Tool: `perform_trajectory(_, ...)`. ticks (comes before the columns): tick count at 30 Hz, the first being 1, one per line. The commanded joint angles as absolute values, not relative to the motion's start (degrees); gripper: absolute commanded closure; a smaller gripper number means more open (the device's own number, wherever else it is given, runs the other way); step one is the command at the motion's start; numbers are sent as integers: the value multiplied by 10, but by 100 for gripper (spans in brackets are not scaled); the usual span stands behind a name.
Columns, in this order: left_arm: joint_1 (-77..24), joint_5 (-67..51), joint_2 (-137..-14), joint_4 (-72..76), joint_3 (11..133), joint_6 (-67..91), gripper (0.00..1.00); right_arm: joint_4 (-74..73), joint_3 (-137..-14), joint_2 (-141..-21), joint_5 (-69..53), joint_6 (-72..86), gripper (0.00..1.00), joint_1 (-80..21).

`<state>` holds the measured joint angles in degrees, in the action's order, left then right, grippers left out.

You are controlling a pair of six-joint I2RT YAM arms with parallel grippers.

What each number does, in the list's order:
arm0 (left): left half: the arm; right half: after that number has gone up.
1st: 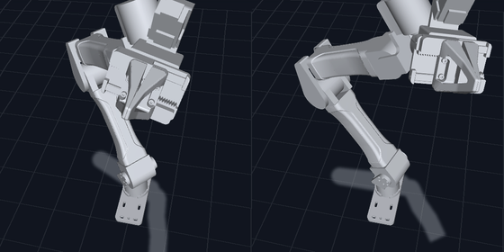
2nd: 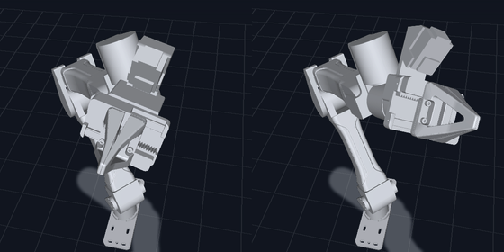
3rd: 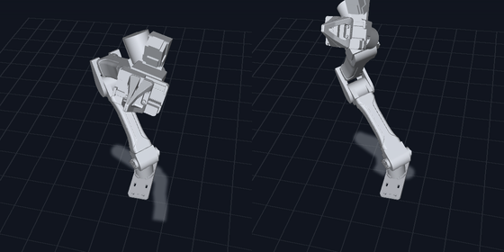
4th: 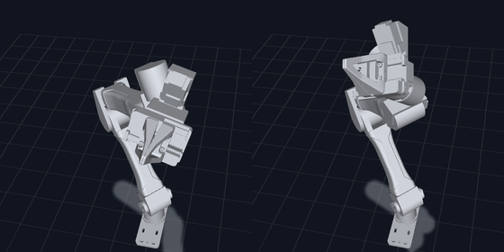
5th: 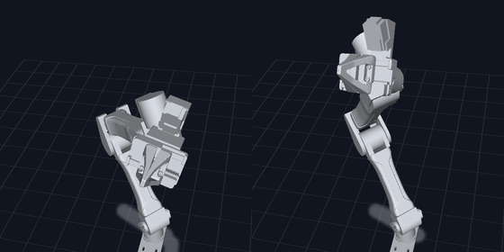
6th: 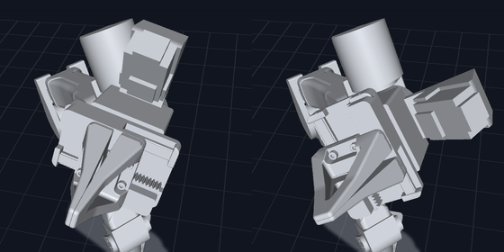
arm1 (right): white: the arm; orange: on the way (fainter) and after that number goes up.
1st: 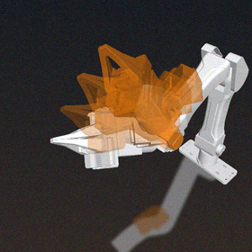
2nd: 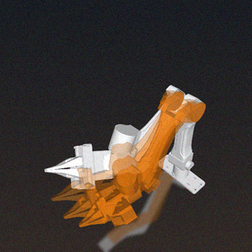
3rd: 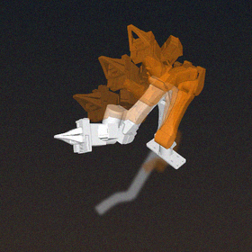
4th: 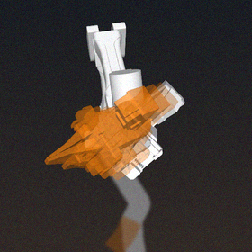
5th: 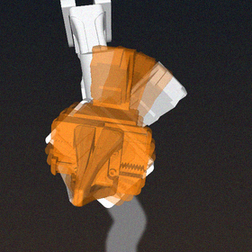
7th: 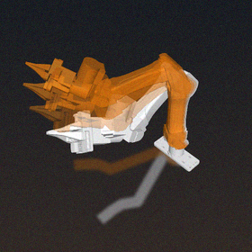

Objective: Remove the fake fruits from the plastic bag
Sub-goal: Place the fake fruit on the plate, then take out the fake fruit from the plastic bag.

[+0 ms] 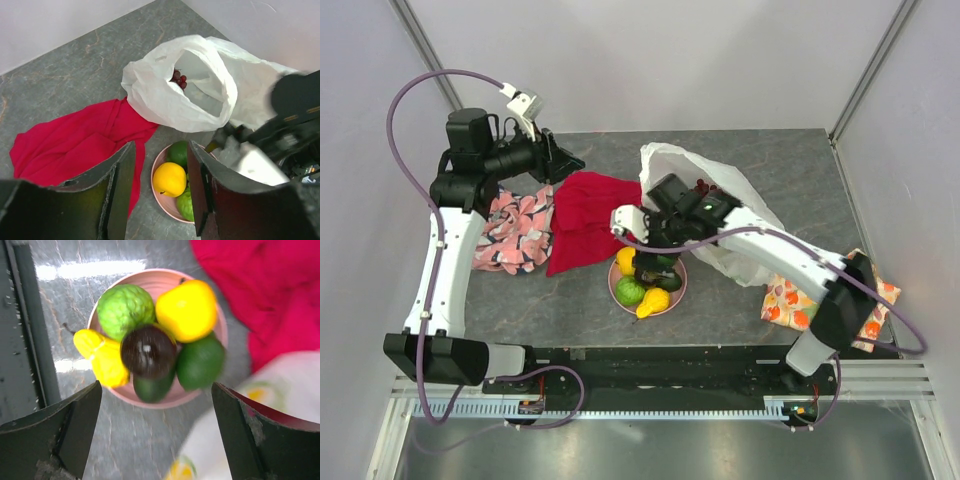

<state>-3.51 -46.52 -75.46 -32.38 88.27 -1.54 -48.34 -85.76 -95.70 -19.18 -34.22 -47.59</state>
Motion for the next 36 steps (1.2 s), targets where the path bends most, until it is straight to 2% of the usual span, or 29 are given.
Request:
perform_trajectory(1, -33, -491, -784, -295, 908, -5, 47, -573, -888, -823, -154, -325, 2, -475)
perform_trajectory(5, -35, -501, -805, -283, 913, 21, 46, -592, -827, -731, -84, -326, 2, -461)
perform_trajectory(7, -36, -503, -808, -273, 907, 25, 46, -572, -789, -724, -34, -318, 2, -437)
perform_trajectory(10, -37, -504, -807, -258, 897, 40, 47, -521, -770, -745, -25, -291, 10, -360)
perform_trajectory(11, -37, -504, -808, -256, 896, 44, 47, -509, -771, -772, -23, -285, 17, -343)
perform_trajectory(15, -37, -513, -809, -253, 897, 49, 47, -451, -795, -859, -4, -260, 24, -293)
perform_trajectory(19, -42, -523, -810, -254, 888, 58, 47, -370, -830, -946, 61, -257, 22, -283)
perform_trajectory(22, -49, -526, -809, -254, 882, 60, 47, -345, -880, -1039, 118, -232, 13, -270)
perform_trajectory(33, -57, -499, -828, -291, 892, 8, 47, -341, -1045, -1236, 182, -247, 12, -242)
perform_trajectory(36, -57, -483, -830, -311, 903, -24, 47, -391, -1098, -1287, 176, -247, 17, -237)
